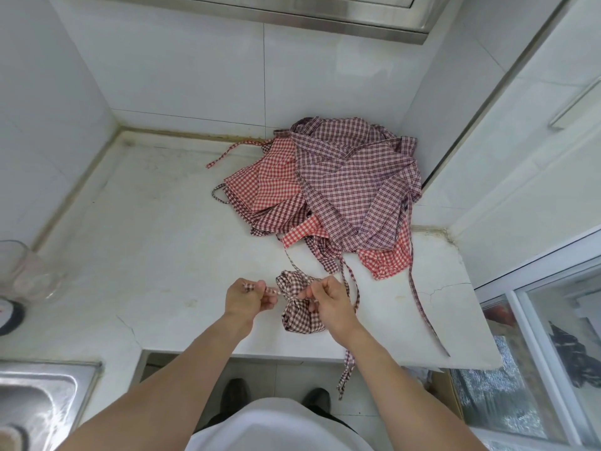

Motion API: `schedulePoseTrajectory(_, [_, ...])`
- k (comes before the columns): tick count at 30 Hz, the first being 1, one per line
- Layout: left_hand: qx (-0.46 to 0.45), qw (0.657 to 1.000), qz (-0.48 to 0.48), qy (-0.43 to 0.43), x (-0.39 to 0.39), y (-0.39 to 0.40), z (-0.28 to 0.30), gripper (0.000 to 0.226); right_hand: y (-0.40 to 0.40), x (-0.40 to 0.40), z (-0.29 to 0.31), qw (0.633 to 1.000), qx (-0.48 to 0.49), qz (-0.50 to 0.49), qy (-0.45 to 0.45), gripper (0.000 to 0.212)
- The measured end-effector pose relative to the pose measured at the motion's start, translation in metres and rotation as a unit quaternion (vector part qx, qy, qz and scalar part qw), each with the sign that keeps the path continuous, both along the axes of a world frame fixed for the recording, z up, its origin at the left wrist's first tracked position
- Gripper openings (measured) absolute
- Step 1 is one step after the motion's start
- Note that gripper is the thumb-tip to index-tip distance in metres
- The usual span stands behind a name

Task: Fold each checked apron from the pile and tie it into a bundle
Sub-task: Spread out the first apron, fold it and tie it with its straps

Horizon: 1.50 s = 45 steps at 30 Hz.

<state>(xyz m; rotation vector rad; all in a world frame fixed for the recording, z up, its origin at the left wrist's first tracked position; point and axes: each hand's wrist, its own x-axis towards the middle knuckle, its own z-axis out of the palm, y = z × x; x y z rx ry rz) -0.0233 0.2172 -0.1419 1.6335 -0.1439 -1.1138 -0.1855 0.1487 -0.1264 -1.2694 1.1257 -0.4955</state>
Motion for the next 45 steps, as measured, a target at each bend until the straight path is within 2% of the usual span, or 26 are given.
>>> schedulePoseTrajectory(4, [-0.055, 0.995, -0.053, -0.058, -0.003, -0.002, 0.014, 0.015, -0.003, 0.003, 0.004, 0.992, -0.095, 0.02, 0.08, 0.021])
schedulePoseTrajectory(8, [-0.091, 0.969, -0.147, -0.175, -0.004, -0.007, 0.032, 0.018, -0.005, 0.01, 0.01, 0.977, -0.18, 0.041, 0.108, 0.014])
schedulePoseTrajectory(11, [-0.099, 0.948, -0.21, -0.217, -0.003, -0.011, 0.041, 0.018, -0.005, 0.012, 0.004, 0.974, -0.175, 0.089, 0.117, 0.005])
schedulePoseTrajectory(14, [-0.089, 0.933, -0.259, -0.234, 0.001, -0.011, 0.04, 0.017, -0.003, 0.009, -0.002, 0.969, -0.148, 0.166, 0.107, 0.013])
schedulePoseTrajectory(17, [-0.07, 0.917, -0.289, -0.267, 0.002, -0.01, 0.039, 0.018, 0.001, 0.006, -0.003, 0.965, -0.128, 0.203, 0.102, 0.012])
schedulePoseTrajectory(20, [-0.071, 0.909, -0.302, -0.279, 0.0, -0.01, 0.037, 0.019, 0.004, 0.007, -0.004, 0.967, -0.133, 0.193, 0.096, 0.002])
schedulePoseTrajectory(23, [-0.068, 0.91, -0.287, -0.29, -0.003, -0.011, 0.032, 0.021, 0.004, 0.01, -0.012, 0.964, -0.152, 0.183, 0.121, 0.029])
schedulePoseTrajectory(25, [-0.059, 0.907, -0.301, -0.288, -0.001, -0.009, 0.029, 0.024, 0.004, 0.009, -0.017, 0.96, -0.158, 0.19, 0.129, 0.026])
schedulePoseTrajectory(27, [-0.035, 0.885, -0.369, -0.282, 0.003, -0.006, 0.024, 0.028, 0.004, 0.007, -0.022, 0.959, -0.163, 0.192, 0.134, 0.02])
schedulePoseTrajectory(29, [-0.011, 0.866, -0.405, -0.293, 0.005, -0.004, 0.02, 0.022, 0.003, 0.007, -0.024, 0.953, -0.17, 0.204, 0.143, 0.022])
schedulePoseTrajectory(32, [0.019, 0.855, -0.393, -0.339, 0.005, -0.004, 0.019, 0.016, 0.003, 0.008, -0.027, 0.95, -0.176, 0.219, 0.139, 0.025])
schedulePoseTrajectory(36, [0.039, 0.855, -0.392, -0.338, 0.007, -0.008, 0.016, 0.019, 0.004, 0.009, -0.033, 0.952, -0.165, 0.218, 0.137, 0.024])
schedulePoseTrajectory(40, [0.051, 0.839, -0.407, -0.357, 0.005, -0.007, 0.017, 0.012, 0.004, 0.008, -0.034, 0.955, -0.173, 0.205, 0.126, 0.037])
schedulePoseTrajectory(42, [0.051, 0.844, -0.398, -0.356, 0.003, -0.005, 0.017, 0.009, 0.004, 0.008, -0.035, 0.958, -0.171, 0.202, 0.115, 0.029])
schedulePoseTrajectory(45, [0.056, 0.872, -0.373, -0.312, 0.006, -0.002, 0.017, 0.005, 0.006, 0.009, -0.035, 0.963, -0.164, 0.19, 0.092, 0.021])
